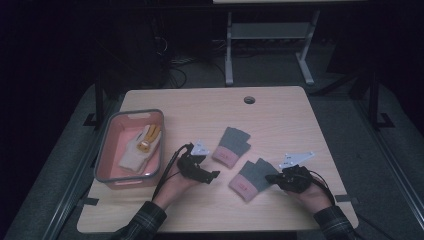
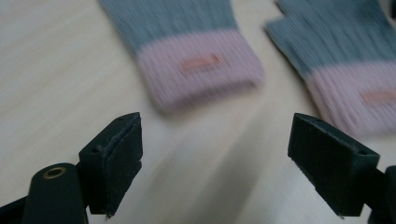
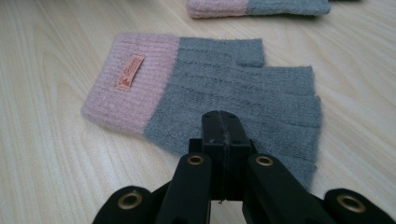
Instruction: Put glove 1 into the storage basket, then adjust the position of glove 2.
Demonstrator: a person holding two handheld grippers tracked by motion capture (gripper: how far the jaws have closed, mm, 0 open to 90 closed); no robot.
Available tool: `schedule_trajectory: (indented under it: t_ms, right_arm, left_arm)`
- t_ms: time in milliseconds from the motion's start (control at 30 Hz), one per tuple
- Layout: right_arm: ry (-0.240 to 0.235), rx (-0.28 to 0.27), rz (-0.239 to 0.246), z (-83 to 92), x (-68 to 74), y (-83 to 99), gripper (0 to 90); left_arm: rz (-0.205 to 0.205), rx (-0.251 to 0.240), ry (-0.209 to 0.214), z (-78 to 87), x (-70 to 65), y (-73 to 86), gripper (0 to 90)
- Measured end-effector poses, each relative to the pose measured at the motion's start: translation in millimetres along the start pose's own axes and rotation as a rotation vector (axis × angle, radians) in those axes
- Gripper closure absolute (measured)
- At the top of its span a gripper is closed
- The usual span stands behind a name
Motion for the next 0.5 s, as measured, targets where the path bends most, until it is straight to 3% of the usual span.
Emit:
schedule_trajectory:
  t_ms: [233, 400, 500]
  right_arm:
    - [-0.002, -0.001, 0.006, 0.0, -0.7, -1.2, 90.0]
    - [-0.002, 0.001, 0.011, -0.9, -0.5, -1.1, 90.0]
    - [-0.002, 0.001, 0.019, -1.0, 0.1, -1.4, 90.0]
  left_arm:
    - [0.028, -0.016, -0.024, -21.1, 30.7, -20.8, 20.4]
    - [0.04, -0.011, -0.022, -35.0, 42.4, -27.2, 21.2]
    - [0.073, -0.023, -0.003, -42.9, 42.7, -29.5, 23.1]
Point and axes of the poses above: each handheld gripper's, and its own axes: z roughly backward along the jaws, y roughly out of its underside, x roughly to its left, the point moved 10 cm from there along -z, roughly forward along the jaws, and after that the axes turned 14 degrees about -z, right-handed, at the moved point
